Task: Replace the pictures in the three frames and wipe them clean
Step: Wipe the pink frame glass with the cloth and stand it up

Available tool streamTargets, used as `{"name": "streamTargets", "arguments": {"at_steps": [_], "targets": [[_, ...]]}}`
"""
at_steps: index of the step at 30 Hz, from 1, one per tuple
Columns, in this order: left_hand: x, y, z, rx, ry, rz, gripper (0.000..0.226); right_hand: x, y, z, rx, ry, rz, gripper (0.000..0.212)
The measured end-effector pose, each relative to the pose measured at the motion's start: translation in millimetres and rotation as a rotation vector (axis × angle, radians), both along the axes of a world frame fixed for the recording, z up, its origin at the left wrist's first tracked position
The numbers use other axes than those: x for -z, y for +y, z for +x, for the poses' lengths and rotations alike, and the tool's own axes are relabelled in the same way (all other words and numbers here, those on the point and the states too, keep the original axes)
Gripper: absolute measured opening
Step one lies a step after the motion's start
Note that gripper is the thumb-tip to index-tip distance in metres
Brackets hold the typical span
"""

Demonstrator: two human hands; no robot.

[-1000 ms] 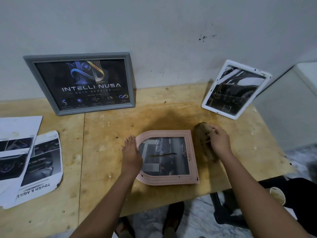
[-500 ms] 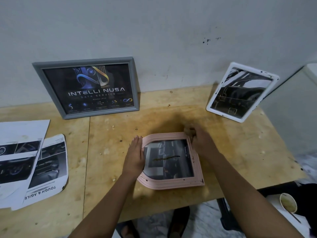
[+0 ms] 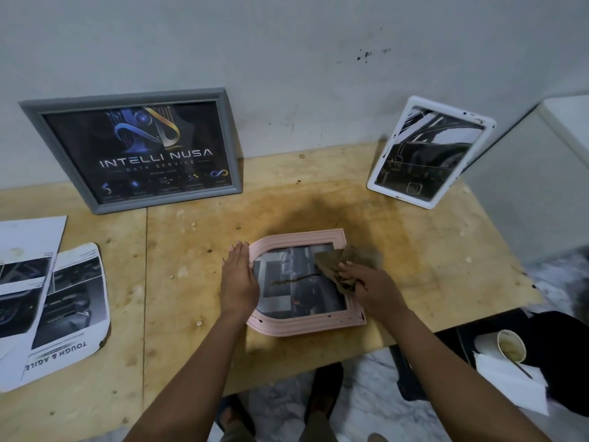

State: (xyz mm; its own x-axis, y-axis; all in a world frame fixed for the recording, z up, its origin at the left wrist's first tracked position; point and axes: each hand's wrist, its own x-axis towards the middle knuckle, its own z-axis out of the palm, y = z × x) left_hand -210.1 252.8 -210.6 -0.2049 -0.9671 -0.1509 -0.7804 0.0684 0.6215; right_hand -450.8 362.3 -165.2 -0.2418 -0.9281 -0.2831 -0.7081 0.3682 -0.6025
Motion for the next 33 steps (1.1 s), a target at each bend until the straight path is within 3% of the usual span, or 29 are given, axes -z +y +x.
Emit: {"name": "streamTargets", "arguments": {"at_steps": [9, 12, 17, 19, 21, 24, 28, 30, 33], "targets": [[-1, 0, 2, 0.007, 0.052, -0.005, 0.046, -6, 38, -1, 0.129, 0.011, 0.083, 0.043], [0, -1, 4, 0.017, 0.068, 0.005, 0.046, -9, 36, -10, 0.413, -0.318, 0.142, 0.051], [-4, 1, 6, -0.034, 0.143, 0.048, 0.046, -55, 25, -20, 0.868, -0.640, -0.207, 0.031], [-7, 3, 8, -0.056, 0.157, 0.069, 0.046, -65, 22, -24, 0.994, -0.688, -0.293, 0.017], [-11, 5, 11, -0.077, 0.146, 0.065, 0.046, -64, 22, -27, 0.930, -0.548, -0.303, 0.021], [-18, 8, 18, -0.152, 0.112, 0.020, 0.043, -54, 27, -20, 0.668, -0.207, -0.274, 0.022], [-27, 11, 25, -0.120, 0.010, 0.016, 0.028, -29, 35, 6, 0.251, 0.184, 0.016, 0.018], [-32, 8, 25, -0.040, -0.123, 0.043, 0.027, -19, 39, 22, 0.178, 0.181, 0.074, 0.009], [-42, 3, 20, 0.020, -0.276, 0.110, 0.027, -6, 48, 43, 0.245, 0.116, 0.077, 0.021]]}}
